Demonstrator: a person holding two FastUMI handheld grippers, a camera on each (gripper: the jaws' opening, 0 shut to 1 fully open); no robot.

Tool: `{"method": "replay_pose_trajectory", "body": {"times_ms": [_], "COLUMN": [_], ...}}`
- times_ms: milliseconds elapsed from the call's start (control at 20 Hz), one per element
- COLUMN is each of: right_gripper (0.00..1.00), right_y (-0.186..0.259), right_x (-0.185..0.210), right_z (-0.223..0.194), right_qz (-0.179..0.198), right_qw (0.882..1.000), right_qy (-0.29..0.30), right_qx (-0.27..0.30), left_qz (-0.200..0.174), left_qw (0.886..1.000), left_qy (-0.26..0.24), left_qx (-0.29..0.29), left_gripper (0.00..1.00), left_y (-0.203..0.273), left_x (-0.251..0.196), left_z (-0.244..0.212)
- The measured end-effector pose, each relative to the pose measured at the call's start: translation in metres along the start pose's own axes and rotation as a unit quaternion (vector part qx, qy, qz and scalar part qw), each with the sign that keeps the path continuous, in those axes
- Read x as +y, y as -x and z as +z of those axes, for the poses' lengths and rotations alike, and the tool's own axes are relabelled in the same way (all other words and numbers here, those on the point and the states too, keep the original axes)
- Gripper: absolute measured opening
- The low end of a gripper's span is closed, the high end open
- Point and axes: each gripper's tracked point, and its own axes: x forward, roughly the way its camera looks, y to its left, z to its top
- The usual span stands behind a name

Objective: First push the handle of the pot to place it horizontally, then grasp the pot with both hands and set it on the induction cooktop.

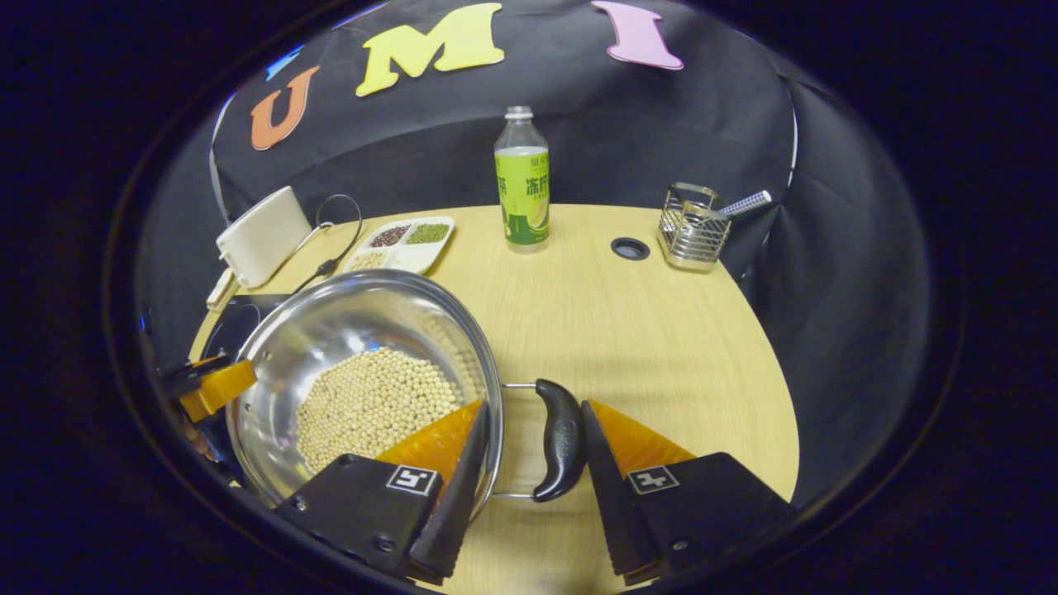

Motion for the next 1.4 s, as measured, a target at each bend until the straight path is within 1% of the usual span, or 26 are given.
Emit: {"method": "replay_pose_trajectory", "body": {"times_ms": [100, 200, 250, 300, 350, 400, 450, 500, 850, 900, 950, 1100, 1250, 1400], "right_gripper": [0.67, 0.67, 0.68, 0.64, 0.63, 0.59, 0.58, 0.58, 0.57, 0.58, 0.57, 0.58, 0.57, 0.57], "right_y": [-0.001, 0.0, 0.002, 0.003, 0.005, 0.007, 0.012, 0.018, 0.076, 0.083, 0.091, 0.109, 0.125, 0.139], "right_x": [0.0, 0.0, 0.001, 0.001, 0.002, 0.002, 0.001, 0.0, -0.005, -0.003, -0.001, 0.007, 0.024, 0.047], "right_z": [-0.002, -0.001, -0.002, -0.001, -0.002, -0.003, -0.003, -0.003, 0.015, 0.018, 0.021, 0.026, 0.033, 0.039], "right_qz": [0.0, 0.001, 0.005, 0.011, 0.019, 0.023, 0.024, 0.022, 0.001, 0.001, 0.001, 0.005, 0.015, 0.03], "right_qw": [1.0, 1.0, 1.0, 1.0, 1.0, 1.0, 1.0, 1.0, 1.0, 1.0, 1.0, 1.0, 0.999, 0.999], "right_qy": [0.011, 0.011, 0.011, 0.011, 0.006, 0.004, 0.001, -0.001, 0.006, 0.005, 0.003, 0.0, -0.009, -0.013], "right_qx": [0.015, 0.022, 0.023, 0.019, 0.016, 0.015, 0.01, 0.005, -0.021, -0.023, -0.024, -0.025, -0.029, -0.027], "left_qz": [-0.001, 0.0, 0.0, 0.0, -0.001, -0.002, -0.005, -0.009, -0.027, -0.03, -0.032, -0.032, -0.031, -0.022], "left_qw": [1.0, 1.0, 1.0, 1.0, 1.0, 1.0, 1.0, 1.0, 1.0, 0.999, 0.999, 0.999, 0.999, 0.998], "left_qy": [-0.002, -0.004, -0.006, -0.011, -0.01, -0.007, -0.004, -0.006, -0.011, -0.01, -0.012, -0.015, -0.015, -0.019], "left_qx": [0.007, 0.014, 0.017, 0.018, 0.019, 0.024, 0.027, 0.026, -0.004, -0.006, -0.011, -0.026, -0.042, -0.062], "left_gripper": [0.57, 0.57, 0.55, 0.54, 0.54, 0.54, 0.64, 0.54, 0.54, 0.54, 0.54, 0.54, 0.54, 0.54], "left_y": [-0.001, -0.001, -0.004, -0.001, 0.0, 0.001, 0.003, 0.007, 0.042, 0.047, 0.053, 0.072, 0.093, 0.115], "left_x": [0.0, 0.001, 0.0, 0.001, 0.001, 0.001, -0.001, -0.003, -0.015, -0.014, -0.014, -0.009, 0.003, 0.019], "left_z": [0.0, 0.001, 0.0, 0.002, 0.002, 0.0, 0.0, 0.001, 0.031, 0.036, 0.042, 0.057, 0.071, 0.087]}}
